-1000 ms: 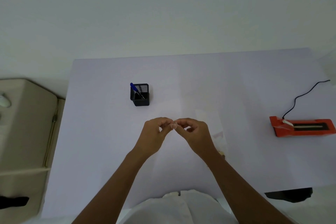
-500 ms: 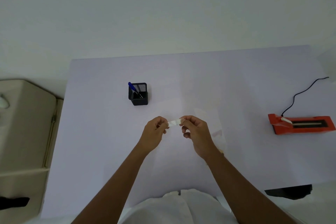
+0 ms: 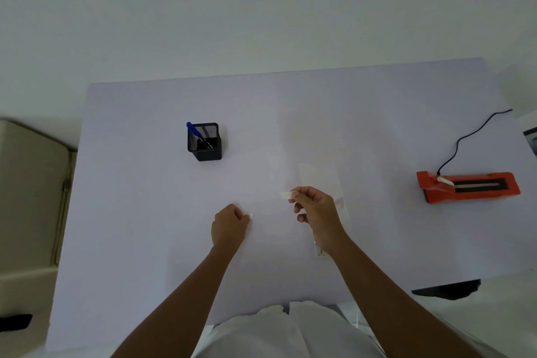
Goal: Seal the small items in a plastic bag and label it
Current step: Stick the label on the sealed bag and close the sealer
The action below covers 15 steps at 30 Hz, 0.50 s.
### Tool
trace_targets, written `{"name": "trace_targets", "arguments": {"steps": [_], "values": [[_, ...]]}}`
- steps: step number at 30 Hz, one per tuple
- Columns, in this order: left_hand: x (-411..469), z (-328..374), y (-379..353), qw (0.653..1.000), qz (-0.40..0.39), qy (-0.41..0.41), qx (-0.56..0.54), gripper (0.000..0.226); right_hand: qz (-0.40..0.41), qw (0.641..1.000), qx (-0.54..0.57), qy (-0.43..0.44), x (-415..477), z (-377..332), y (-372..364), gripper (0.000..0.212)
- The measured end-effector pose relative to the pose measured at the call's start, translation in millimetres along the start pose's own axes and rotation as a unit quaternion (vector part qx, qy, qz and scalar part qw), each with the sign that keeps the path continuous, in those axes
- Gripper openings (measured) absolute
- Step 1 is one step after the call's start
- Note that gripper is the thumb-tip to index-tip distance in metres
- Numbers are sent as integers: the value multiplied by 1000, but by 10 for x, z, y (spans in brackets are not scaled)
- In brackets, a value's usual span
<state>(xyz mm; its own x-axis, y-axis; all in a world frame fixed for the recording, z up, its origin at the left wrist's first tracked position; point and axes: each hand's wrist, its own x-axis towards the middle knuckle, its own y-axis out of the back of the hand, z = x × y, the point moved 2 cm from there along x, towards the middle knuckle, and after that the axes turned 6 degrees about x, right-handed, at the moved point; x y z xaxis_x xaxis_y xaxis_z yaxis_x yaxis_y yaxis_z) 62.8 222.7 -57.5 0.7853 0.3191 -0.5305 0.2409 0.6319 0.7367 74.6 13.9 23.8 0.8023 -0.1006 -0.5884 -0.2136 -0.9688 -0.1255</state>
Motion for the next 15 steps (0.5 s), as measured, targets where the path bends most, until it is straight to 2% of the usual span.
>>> {"name": "trace_targets", "arguments": {"steps": [2, 5, 7, 10, 12, 15], "values": [[-30, -9, -14, 1000, 20, 2, 5, 30, 2, 1000, -7, 6, 2, 20, 23, 10], [-84, -1, 17, 999, 45, 1, 8, 19, 9, 1000, -22, 20, -1, 39, 49, 9], [-137, 40, 68, 998, 61, -11, -19, 10, 15, 999, -38, 34, -9, 40, 60, 8], [-275, 161, 167, 993, 75, -47, -74, 11, 24, 995, -74, 67, -34, 22, 58, 7], [-390, 280, 211, 988, 58, -87, -113, 10, 27, 991, -99, 85, -59, 8, 58, 6], [-555, 485, 230, 972, -6, -116, -204, 12, 26, 985, -135, 108, -105, -13, 63, 8]]}}
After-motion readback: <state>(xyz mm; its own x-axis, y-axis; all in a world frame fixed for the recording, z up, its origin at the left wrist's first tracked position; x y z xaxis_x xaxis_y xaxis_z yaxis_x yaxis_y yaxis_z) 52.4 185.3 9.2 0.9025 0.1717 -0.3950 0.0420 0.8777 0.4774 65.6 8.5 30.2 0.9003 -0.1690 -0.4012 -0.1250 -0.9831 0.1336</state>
